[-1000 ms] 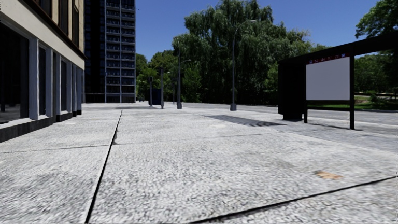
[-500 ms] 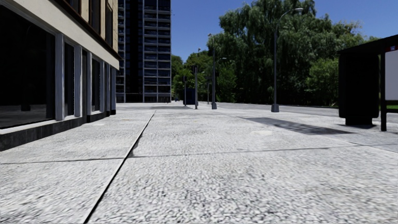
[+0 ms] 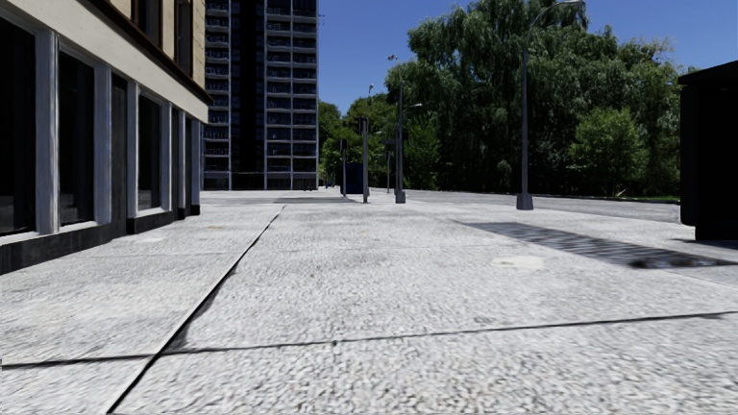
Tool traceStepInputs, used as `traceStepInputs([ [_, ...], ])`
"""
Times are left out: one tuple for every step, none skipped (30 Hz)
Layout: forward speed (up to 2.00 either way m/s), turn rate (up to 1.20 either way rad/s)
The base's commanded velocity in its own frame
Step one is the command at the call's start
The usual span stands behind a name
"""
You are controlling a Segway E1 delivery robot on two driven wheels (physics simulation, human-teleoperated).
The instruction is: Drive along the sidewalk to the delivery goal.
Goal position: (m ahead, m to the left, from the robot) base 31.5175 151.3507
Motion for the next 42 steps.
traceStepInputs([
  [2.0, 0.0],
  [2.0, 0.0],
  [2.0, 0.0],
  [2.0, 0.0],
  [2.0, 0.0],
  [2.0, 0.0],
  [2.0, 0.0],
  [2.0, 0.0],
  [2.0, 0.0],
  [2.0, 0.0],
  [2.0, 0.0],
  [2.0, 0.0],
  [2.0, 0.0],
  [2.0, 0.0],
  [2.0, 0.0],
  [2.0, 0.0],
  [2.0, 0.0],
  [2.0, 0.0],
  [2.0, 0.0],
  [2.0, 0.0],
  [2.0, 0.0],
  [2.0, 0.0],
  [2.0, 0.0],
  [2.0, 0.0],
  [2.0, 0.0],
  [2.0, 0.0],
  [2.0, 0.0],
  [2.0, 0.0],
  [2.0, 0.0],
  [2.0, 0.0],
  [2.0, 0.0],
  [2.0, 0.0],
  [2.0, 0.0],
  [2.0, 0.0],
  [2.0, 0.0],
  [2.0, 0.0],
  [2.0, 0.0],
  [2.0, 0.0],
  [2.0, 0.0],
  [2.0, 0.0],
  [2.0, 0.0],
  [2.0, 0.0],
])
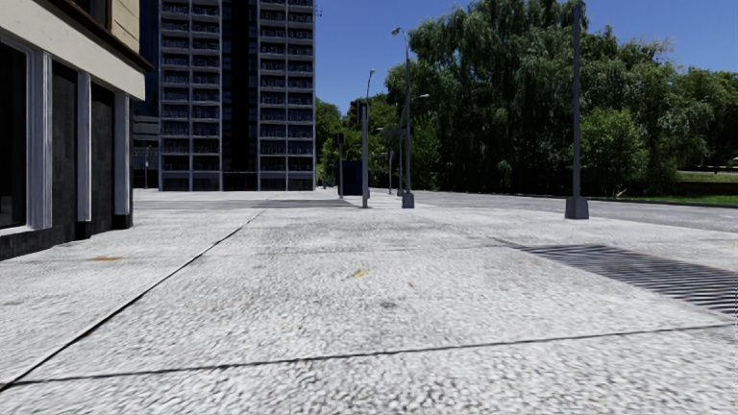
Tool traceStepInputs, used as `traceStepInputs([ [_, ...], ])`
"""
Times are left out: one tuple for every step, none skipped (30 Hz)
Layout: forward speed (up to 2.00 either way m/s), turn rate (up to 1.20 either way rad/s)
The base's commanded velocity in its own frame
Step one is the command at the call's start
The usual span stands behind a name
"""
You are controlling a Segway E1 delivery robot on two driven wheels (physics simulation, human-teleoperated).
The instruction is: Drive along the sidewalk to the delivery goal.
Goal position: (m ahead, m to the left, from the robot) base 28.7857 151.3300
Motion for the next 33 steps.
traceStepInputs([
  [2.0, 0.0],
  [2.0, 0.0],
  [2.0, 0.0],
  [2.0, 0.0],
  [2.0, 0.0],
  [2.0, 0.0],
  [2.0, 0.0],
  [2.0, 0.0],
  [2.0, 0.0],
  [2.0, 0.0],
  [2.0, 0.0],
  [2.0, 0.0],
  [2.0, 0.0],
  [2.0, 0.0],
  [2.0, 0.0],
  [2.0, 0.0],
  [2.0, 0.0],
  [2.0, 0.0],
  [2.0, 0.0],
  [2.0, 0.0],
  [2.0, 0.0],
  [2.0, 0.0],
  [2.0, 0.0],
  [2.0, 0.0],
  [2.0, 0.0],
  [2.0, 0.0],
  [2.0, 0.0],
  [2.0, 0.0],
  [2.0, 0.0],
  [2.0, 0.0],
  [2.0, 0.0],
  [2.0, 0.0],
  [2.0, 0.0],
])
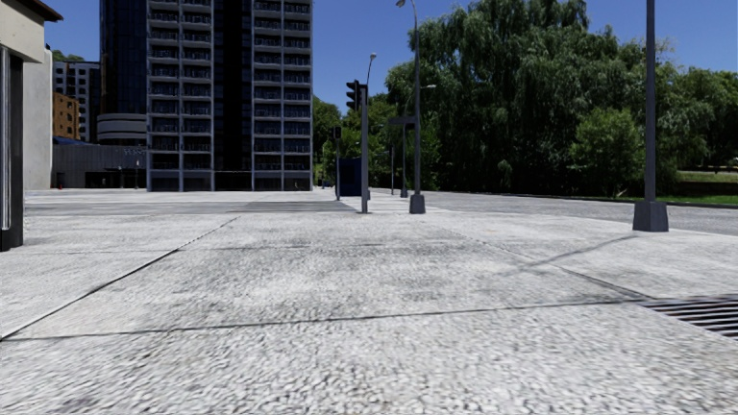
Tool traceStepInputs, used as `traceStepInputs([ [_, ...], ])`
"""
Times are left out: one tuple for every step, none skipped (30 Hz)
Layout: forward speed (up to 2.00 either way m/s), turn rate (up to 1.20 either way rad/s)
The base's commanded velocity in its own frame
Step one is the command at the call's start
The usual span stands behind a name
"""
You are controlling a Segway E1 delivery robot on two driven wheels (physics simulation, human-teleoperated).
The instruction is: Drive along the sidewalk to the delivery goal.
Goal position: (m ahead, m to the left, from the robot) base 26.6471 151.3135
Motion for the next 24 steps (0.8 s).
traceStepInputs([
  [2.0, 0.0],
  [2.0, 0.0],
  [2.0, 0.0],
  [2.0, 0.0],
  [2.0, 0.0],
  [2.0, 0.0],
  [2.0, 0.0],
  [2.0, 0.0],
  [2.0, 0.0],
  [2.0, 0.0],
  [2.0, 0.0],
  [2.0, 0.0],
  [2.0, 0.0],
  [2.0, 0.0],
  [2.0, 0.0],
  [2.0, 0.0],
  [2.0, 0.0],
  [2.0, 0.0],
  [2.0, 0.0],
  [2.0, 0.0],
  [2.0, 0.0],
  [2.0, 0.0],
  [2.0, 0.0],
  [2.0, 0.0],
])
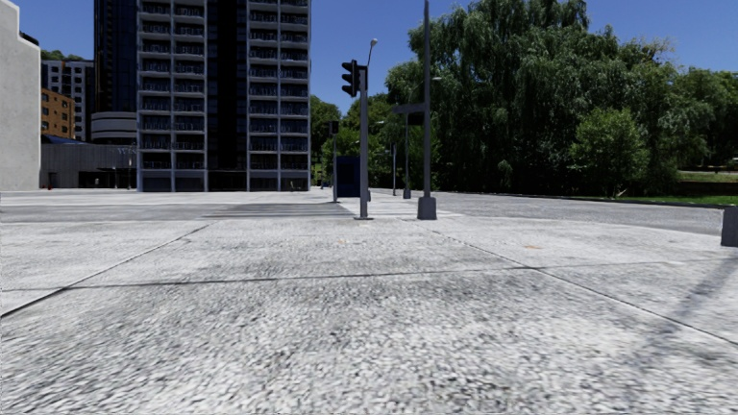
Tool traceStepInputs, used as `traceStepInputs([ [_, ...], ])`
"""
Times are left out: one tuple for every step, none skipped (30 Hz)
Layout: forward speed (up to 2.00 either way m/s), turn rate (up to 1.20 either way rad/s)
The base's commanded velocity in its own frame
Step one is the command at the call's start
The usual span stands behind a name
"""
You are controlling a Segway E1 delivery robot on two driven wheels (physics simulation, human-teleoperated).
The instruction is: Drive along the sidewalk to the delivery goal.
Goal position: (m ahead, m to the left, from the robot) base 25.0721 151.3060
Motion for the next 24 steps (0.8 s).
traceStepInputs([
  [2.0, 0.0],
  [2.0, 0.0],
  [2.0, 0.0],
  [2.0, 0.0],
  [2.0, 0.0],
  [2.0, 0.0],
  [2.0, 0.0],
  [2.0, 0.0],
  [2.0, 0.0],
  [2.0, 0.0],
  [2.0, 0.0],
  [2.0, 0.0],
  [2.0, 0.0],
  [2.0, 0.0],
  [2.0, 0.12],
  [2.0, 0.2],
  [2.0, 0.37],
  [2.0, 0.56],
  [2.0, 0.56],
  [2.0, 0.75],
  [2.0, 0.84],
  [2.0, 0.89],
  [2.0, 0.93],
  [2.0, 0.94],
])
